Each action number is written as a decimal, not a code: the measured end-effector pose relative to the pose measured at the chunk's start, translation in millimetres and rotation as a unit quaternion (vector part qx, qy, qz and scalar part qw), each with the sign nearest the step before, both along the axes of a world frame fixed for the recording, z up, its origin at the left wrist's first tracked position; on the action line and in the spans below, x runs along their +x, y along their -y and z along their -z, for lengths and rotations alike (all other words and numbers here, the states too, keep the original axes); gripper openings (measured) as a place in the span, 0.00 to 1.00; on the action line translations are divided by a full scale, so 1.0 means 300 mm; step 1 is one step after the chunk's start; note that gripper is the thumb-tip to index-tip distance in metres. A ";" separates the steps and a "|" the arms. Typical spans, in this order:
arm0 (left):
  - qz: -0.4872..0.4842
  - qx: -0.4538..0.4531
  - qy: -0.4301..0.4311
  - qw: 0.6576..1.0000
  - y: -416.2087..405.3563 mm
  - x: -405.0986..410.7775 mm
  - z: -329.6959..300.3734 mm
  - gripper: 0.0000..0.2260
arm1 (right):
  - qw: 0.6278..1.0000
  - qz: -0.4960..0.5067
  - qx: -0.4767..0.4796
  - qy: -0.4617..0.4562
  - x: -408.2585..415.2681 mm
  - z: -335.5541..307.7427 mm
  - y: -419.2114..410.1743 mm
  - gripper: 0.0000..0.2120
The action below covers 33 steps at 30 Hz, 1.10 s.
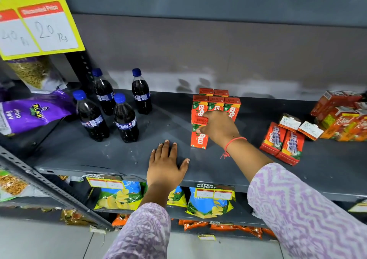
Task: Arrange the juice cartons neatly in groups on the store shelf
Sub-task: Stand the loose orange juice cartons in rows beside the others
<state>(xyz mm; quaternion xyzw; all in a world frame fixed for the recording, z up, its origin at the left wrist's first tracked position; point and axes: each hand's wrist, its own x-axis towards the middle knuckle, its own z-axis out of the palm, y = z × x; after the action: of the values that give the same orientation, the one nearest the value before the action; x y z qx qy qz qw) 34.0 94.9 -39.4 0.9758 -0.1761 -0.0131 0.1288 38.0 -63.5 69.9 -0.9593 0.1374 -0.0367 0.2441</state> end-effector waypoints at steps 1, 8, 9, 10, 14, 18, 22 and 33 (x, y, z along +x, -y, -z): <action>0.001 -0.002 -0.001 1.000 0.000 0.000 0.002 0.34 | 1.000 -0.005 0.009 -0.004 -0.002 -0.001 0.009 0.14; 0.007 0.005 0.003 1.000 -0.002 0.003 0.010 0.32 | 0.998 -0.038 0.048 -0.004 -0.015 -0.009 0.033 0.18; 0.007 0.009 0.003 1.000 -0.002 0.004 0.010 0.34 | 0.998 -0.042 0.049 -0.006 -0.016 -0.013 0.036 0.18; 0.007 0.010 0.005 1.000 0.000 0.003 0.011 0.37 | 0.998 -0.045 0.052 -0.009 -0.017 -0.015 0.037 0.19; 0.006 0.014 0.009 1.000 0.011 -0.001 0.010 0.43 | 0.996 -0.041 0.075 -0.009 -0.037 -0.007 0.059 0.24; -0.018 -0.005 0.006 1.000 0.039 -0.034 0.005 0.45 | 0.991 -0.010 0.131 0.034 -0.092 0.025 0.098 0.26; -0.031 -0.016 0.001 0.999 0.112 -0.098 -0.004 0.45 | 0.985 0.115 0.083 0.100 -0.170 0.052 0.232 0.15; -0.025 -0.056 0.004 0.998 0.305 -0.213 0.006 0.36 | 0.980 0.177 0.024 -0.089 -0.427 0.215 0.537 0.31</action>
<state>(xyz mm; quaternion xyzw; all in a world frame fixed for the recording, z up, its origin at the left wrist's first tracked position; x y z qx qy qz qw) -29.9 3.4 -41.1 0.9713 -0.1526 0.0037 0.1824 -90.1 -224.6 5.4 -0.9131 0.3270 0.0097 0.2434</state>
